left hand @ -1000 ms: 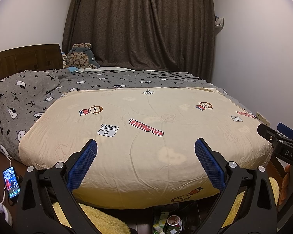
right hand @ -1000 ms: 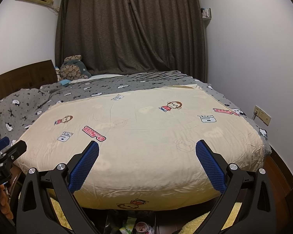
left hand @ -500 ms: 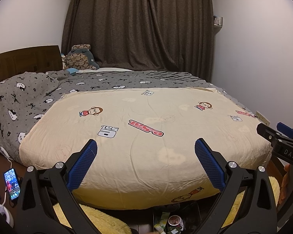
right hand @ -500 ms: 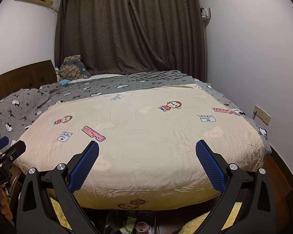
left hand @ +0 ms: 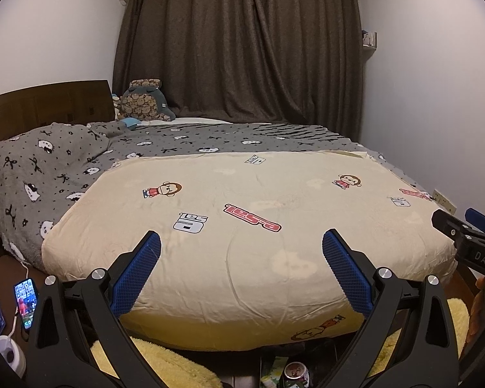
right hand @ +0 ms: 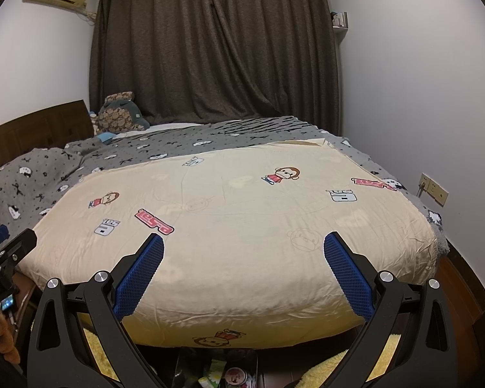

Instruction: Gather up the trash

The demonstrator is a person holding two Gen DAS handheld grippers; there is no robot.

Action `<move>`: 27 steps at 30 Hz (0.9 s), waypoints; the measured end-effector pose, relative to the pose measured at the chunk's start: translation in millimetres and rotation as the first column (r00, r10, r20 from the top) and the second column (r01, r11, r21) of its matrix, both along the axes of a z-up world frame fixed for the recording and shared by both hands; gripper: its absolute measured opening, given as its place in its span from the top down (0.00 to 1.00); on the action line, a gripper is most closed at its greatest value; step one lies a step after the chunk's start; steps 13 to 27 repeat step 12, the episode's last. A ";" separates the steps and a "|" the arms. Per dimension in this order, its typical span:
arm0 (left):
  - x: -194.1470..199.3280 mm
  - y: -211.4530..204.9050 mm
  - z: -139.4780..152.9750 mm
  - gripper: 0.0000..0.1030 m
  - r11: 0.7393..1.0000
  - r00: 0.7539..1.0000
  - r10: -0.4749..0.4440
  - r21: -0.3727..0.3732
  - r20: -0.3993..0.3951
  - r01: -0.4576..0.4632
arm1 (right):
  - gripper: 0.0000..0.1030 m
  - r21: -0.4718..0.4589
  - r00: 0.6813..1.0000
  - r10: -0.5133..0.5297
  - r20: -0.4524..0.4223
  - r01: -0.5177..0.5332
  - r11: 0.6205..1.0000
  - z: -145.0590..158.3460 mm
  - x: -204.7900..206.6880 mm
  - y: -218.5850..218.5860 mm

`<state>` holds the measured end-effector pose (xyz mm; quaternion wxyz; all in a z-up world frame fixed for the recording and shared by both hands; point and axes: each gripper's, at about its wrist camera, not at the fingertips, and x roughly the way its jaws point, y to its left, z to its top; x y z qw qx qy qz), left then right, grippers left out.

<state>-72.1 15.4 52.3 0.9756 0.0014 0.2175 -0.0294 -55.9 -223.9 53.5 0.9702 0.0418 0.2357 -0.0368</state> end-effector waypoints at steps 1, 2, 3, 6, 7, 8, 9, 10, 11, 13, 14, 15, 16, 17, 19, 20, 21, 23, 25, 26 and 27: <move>0.1 0.5 -0.7 0.08 1.000 1.000 -0.002 -0.002 0.000 0.002 | 0.03 -0.001 1.000 0.000 0.000 0.000 1.000 0.0 0.0 0.1; -0.6 0.5 -1.3 0.08 1.000 1.000 -0.003 -0.003 0.000 0.003 | 0.03 -0.001 1.000 0.000 0.000 0.000 1.000 0.0 0.0 -0.1; -0.8 0.6 -1.4 0.08 1.000 1.000 -0.006 -0.005 -0.001 0.006 | 0.03 0.000 1.000 0.000 0.000 0.000 1.000 0.0 0.0 -0.1; 2.0 3.9 -1.6 0.08 0.999 1.000 -0.006 -0.040 -0.022 0.005 | 0.03 -0.001 1.000 0.000 0.001 0.000 1.000 0.1 -0.1 0.1; 3.5 5.1 -1.2 0.08 0.999 1.000 -0.004 -0.048 -0.024 0.003 | 0.03 -0.001 1.000 0.000 0.001 0.000 1.000 0.1 0.0 0.1; 3.4 5.5 -1.2 0.08 0.999 1.000 -0.002 -0.047 -0.024 0.001 | 0.03 0.000 1.000 -0.001 0.001 0.001 1.000 0.1 -0.2 -0.3; 4.4 5.4 -1.0 0.08 0.999 1.000 0.001 -0.043 -0.024 -0.002 | 0.03 0.000 1.000 -0.002 0.001 0.002 1.000 0.2 -0.2 -0.6; 4.5 6.1 -1.3 0.08 0.999 1.000 0.003 -0.041 -0.024 -0.004 | 0.03 0.000 1.000 -0.001 0.001 0.001 1.000 0.2 -0.1 -0.7; 4.8 6.1 -1.5 0.08 0.999 1.000 0.003 -0.041 -0.025 -0.004 | 0.03 0.000 1.000 -0.002 0.001 0.002 1.000 0.2 -0.2 -0.7; 5.0 5.9 -1.8 0.08 0.999 1.000 0.002 -0.042 -0.027 -0.003 | 0.03 0.000 1.000 -0.001 0.000 0.001 1.000 0.2 0.0 -0.7; 5.0 5.9 -1.8 0.08 0.999 1.000 0.002 -0.042 -0.027 -0.003 | 0.03 0.000 1.000 -0.001 0.000 0.001 1.000 0.2 0.0 -0.7; 5.0 5.9 -1.8 0.08 0.999 1.000 0.002 -0.042 -0.027 -0.003 | 0.03 0.000 1.000 -0.001 0.000 0.001 1.000 0.2 0.0 -0.7; 5.0 5.9 -1.8 0.08 0.999 1.000 0.002 -0.042 -0.027 -0.003 | 0.03 0.000 1.000 -0.001 0.000 0.001 1.000 0.2 0.0 -0.7; 5.0 5.9 -1.8 0.08 0.999 1.000 0.002 -0.042 -0.027 -0.003 | 0.03 0.000 1.000 -0.001 0.000 0.001 1.000 0.2 0.0 -0.7; 5.0 5.9 -1.8 0.08 0.999 1.000 0.002 -0.042 -0.027 -0.003 | 0.03 0.000 1.000 -0.001 0.000 0.001 1.000 0.2 0.0 -0.7; 5.0 5.9 -1.8 0.08 0.999 1.000 0.002 -0.042 -0.027 -0.003 | 0.03 0.000 1.000 -0.001 0.000 0.001 1.000 0.2 0.0 -0.7; 5.0 5.9 -1.8 0.08 0.999 1.000 0.002 -0.042 -0.027 -0.003 | 0.03 0.000 1.000 -0.001 0.000 0.001 1.000 0.2 0.0 -0.7; 5.0 5.9 -1.8 0.08 0.999 1.000 0.002 -0.042 -0.027 -0.003 | 0.03 0.000 1.000 -0.001 0.000 0.001 1.000 0.2 0.0 -0.7; 5.0 5.9 -1.8 0.08 0.999 1.000 0.002 -0.042 -0.027 -0.003 | 0.03 0.000 1.000 -0.001 0.000 0.001 1.000 0.2 0.0 -0.7; 5.0 5.9 -1.8 0.08 0.999 1.000 0.002 -0.042 -0.027 -0.003 | 0.03 0.000 1.000 -0.001 0.000 0.001 1.000 0.2 0.0 -0.7; 5.0 5.9 -1.8 0.08 0.999 1.000 0.002 -0.042 -0.027 -0.003 | 0.03 0.000 1.000 -0.001 0.000 0.001 1.000 0.2 0.0 -0.7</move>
